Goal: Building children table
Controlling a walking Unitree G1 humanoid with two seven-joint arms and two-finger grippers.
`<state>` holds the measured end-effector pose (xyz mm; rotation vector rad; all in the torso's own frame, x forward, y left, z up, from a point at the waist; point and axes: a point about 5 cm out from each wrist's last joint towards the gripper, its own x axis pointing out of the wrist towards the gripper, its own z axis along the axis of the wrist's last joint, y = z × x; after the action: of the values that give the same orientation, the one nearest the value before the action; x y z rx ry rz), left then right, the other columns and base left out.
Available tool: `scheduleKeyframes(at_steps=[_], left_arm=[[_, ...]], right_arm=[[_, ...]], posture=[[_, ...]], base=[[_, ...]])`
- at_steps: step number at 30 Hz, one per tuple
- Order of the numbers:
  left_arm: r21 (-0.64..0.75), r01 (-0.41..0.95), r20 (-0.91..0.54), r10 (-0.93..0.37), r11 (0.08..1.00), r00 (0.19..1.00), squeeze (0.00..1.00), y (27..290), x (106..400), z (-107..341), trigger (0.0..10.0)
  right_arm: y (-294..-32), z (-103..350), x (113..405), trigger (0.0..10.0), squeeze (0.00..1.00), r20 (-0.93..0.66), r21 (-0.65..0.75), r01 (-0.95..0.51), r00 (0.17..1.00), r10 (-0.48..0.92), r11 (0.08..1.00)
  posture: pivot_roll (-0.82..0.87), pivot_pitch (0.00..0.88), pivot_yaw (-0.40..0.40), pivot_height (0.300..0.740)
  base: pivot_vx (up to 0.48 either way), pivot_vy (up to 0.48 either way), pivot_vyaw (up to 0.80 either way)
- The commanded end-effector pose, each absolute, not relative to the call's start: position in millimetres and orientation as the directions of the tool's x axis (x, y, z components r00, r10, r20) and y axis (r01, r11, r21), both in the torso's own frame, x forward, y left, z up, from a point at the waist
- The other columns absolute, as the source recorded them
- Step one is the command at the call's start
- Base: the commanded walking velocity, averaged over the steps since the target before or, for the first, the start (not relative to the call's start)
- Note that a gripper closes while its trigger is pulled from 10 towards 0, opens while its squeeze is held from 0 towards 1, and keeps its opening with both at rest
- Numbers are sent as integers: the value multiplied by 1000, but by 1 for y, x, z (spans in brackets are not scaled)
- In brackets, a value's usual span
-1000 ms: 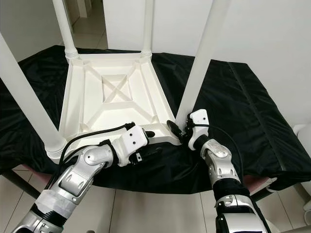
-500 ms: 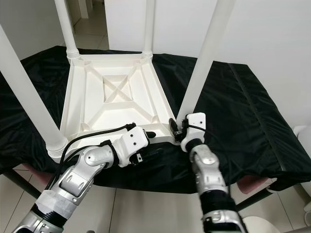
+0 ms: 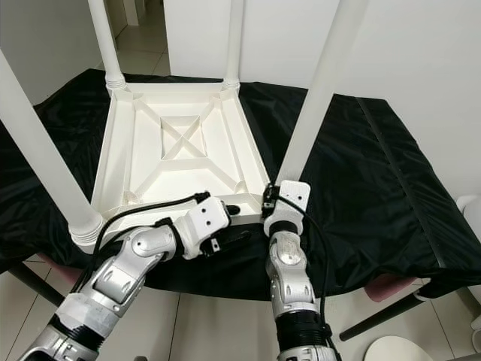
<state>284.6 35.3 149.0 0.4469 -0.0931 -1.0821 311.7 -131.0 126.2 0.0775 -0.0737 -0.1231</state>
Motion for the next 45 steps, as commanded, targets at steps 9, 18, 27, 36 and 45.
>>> scheduleKeyframes(at_steps=[9,18,27,36,45], left_arm=[[406,824,-135,-865,396,482,0,33,285,149,10000],[404,823,-137,-863,400,486,0,35,285,148,10000],[413,824,-145,-866,387,479,0,37,288,149,10000],[414,829,-150,-870,376,469,0,36,287,149,10000],[427,820,-154,-863,381,481,0,37,288,149,10000]], right_arm=[[-135,129,304,10000,1000,98,103,74,992,-84,992],[-153,129,298,10000,1000,108,64,-119,988,112,991],[-170,124,306,10000,0,62,-21,-329,942,330,944],[-176,127,321,10000,0,30,-104,-441,895,446,891],[-174,126,332,4314,0,-19,-151,-511,857,514,846]], posture=[[29,0,-67,740],[28,0,-60,740],[21,0,-34,740],[28,0,-30,740],[42,0,-46,740]], base=[[0,0,0],[0,0,0],[0,0,0],[0,0,0],[0,0,0]])
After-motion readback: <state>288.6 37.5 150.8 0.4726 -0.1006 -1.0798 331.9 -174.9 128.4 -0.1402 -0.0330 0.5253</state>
